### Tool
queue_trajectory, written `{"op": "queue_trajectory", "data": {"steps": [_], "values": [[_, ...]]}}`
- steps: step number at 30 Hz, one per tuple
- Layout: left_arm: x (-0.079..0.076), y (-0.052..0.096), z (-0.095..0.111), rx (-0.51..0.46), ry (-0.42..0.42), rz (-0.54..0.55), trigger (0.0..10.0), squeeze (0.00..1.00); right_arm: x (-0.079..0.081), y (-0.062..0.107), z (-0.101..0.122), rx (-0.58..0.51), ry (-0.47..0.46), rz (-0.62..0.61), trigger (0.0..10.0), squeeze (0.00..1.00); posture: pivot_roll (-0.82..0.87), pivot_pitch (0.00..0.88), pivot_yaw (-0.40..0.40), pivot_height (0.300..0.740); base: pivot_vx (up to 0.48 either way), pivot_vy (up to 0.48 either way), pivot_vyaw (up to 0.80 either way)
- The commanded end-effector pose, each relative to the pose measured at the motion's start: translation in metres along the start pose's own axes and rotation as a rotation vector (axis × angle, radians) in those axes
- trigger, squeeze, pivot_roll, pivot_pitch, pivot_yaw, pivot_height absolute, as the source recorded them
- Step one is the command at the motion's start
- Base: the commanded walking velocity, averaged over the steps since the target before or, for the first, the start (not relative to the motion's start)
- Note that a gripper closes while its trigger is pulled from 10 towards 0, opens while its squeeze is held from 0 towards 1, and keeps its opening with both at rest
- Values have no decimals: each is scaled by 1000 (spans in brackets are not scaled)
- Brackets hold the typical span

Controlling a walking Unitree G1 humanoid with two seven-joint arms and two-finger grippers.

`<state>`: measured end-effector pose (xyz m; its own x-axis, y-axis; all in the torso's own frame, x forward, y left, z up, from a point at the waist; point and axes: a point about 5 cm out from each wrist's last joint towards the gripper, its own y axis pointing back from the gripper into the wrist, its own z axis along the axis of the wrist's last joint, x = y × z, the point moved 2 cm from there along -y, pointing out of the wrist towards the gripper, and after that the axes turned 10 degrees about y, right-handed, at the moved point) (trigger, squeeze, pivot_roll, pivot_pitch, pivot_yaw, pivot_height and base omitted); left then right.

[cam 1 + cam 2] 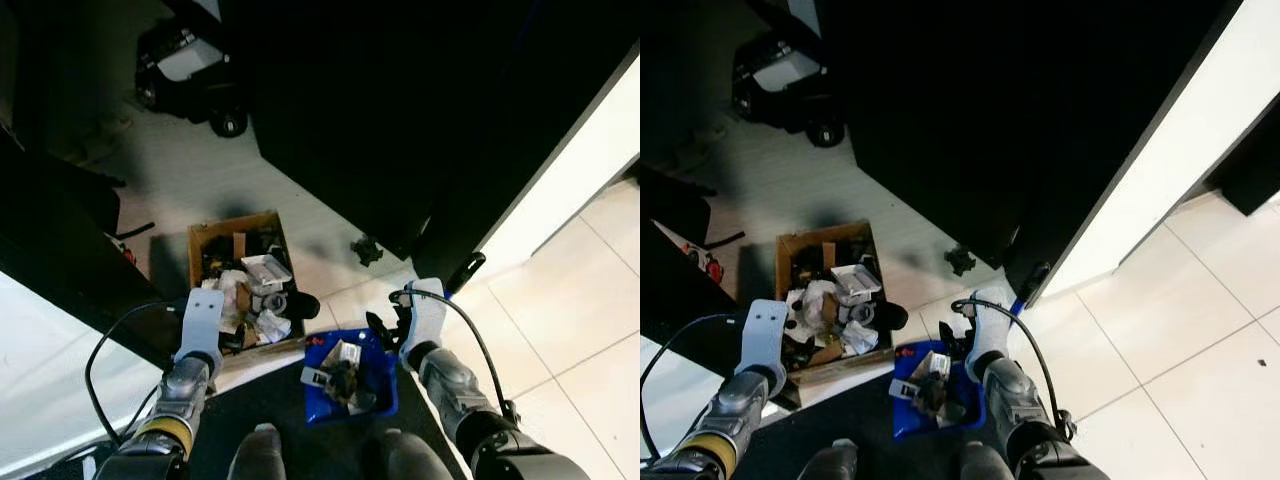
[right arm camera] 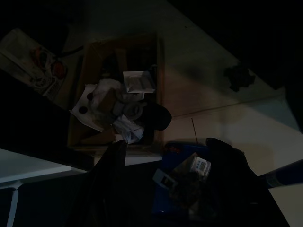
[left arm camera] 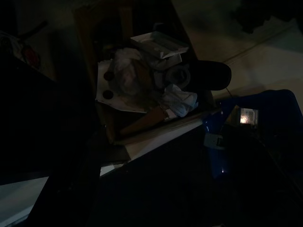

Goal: Sweep floor

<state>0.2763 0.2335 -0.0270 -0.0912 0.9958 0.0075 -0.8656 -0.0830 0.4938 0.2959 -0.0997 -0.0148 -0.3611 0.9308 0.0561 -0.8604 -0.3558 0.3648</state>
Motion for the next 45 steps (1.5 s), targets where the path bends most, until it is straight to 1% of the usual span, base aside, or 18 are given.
{"op": "queue_trajectory", "data": {"steps": [1,4,12,22,33,45], "values": [[2,1,-5,28,-19,4,10000,0,-1,1,-5,25,-12,-4,10000,0,-52,147,-32,740,0,0,0],[3,-1,-2,32,-21,1,10000,0,0,-1,-2,27,-18,-8,10000,0,-100,123,-2,740,0,0,0],[2,-1,-2,37,-15,8,10000,0,-1,-1,-2,26,-21,-6,10000,0,-87,103,-6,740,0,0,0],[0,-1,-2,29,-19,4,10000,0,-2,-1,-1,20,-21,-4,10000,0,-96,115,-13,740,0,0,0],[0,-1,-2,29,-22,3,10000,0,-3,0,-1,11,-19,-14,10000,0,-103,123,13,740,0,0,0],[1,-1,-3,36,-28,8,10000,0,-1,0,0,-3,-25,1,10000,0,-95,123,-2,740,0,0,0]]}}
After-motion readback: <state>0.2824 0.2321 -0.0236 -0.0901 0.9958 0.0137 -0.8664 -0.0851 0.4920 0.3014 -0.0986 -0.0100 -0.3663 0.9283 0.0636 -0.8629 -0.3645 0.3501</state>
